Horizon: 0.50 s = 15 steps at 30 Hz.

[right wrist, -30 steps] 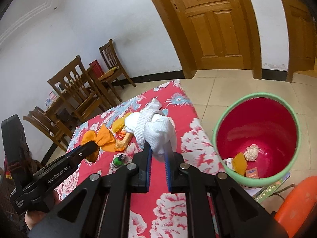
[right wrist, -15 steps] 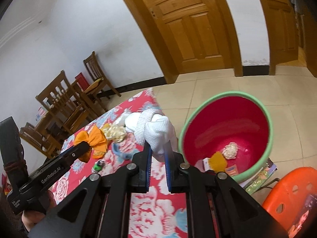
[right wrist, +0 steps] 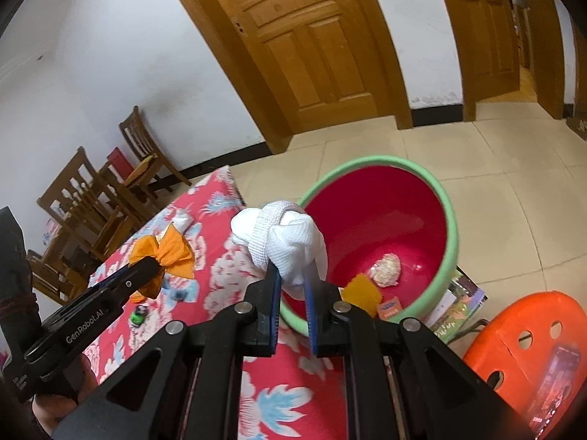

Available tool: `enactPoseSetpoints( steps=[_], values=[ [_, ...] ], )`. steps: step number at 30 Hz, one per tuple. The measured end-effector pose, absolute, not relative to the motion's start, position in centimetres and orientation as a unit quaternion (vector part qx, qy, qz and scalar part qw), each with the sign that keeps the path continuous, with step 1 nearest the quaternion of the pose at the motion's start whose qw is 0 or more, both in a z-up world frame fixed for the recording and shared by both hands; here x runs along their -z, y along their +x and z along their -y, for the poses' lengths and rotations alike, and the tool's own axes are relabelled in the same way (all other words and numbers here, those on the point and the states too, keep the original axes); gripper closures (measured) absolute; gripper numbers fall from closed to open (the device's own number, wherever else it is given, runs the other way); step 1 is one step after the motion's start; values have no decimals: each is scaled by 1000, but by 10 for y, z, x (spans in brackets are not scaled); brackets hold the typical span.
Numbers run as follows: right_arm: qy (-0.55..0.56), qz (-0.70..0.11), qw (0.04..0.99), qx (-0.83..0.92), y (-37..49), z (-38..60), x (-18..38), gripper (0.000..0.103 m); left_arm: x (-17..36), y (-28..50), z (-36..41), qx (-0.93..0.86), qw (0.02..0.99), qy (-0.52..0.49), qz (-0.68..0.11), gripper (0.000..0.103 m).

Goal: Collect trash
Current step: 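Carry the white cloth and orange mesh bag over the bucket with both tools, then open the left tool to drop the orange mesh bag while the right tool releases the white cloth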

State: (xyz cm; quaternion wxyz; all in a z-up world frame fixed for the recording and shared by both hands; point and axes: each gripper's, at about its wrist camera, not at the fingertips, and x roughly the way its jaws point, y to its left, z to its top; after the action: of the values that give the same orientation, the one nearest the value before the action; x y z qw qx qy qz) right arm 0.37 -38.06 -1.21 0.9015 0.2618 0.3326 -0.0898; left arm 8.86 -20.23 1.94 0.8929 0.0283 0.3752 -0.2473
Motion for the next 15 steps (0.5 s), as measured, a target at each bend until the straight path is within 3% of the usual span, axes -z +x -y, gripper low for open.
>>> enactPoseSetpoints(
  steps=[15],
  values=[
    [293, -379, 869, 128, 16, 419, 57, 85, 29, 109, 268, 277, 860, 61, -423, 80]
  ],
)
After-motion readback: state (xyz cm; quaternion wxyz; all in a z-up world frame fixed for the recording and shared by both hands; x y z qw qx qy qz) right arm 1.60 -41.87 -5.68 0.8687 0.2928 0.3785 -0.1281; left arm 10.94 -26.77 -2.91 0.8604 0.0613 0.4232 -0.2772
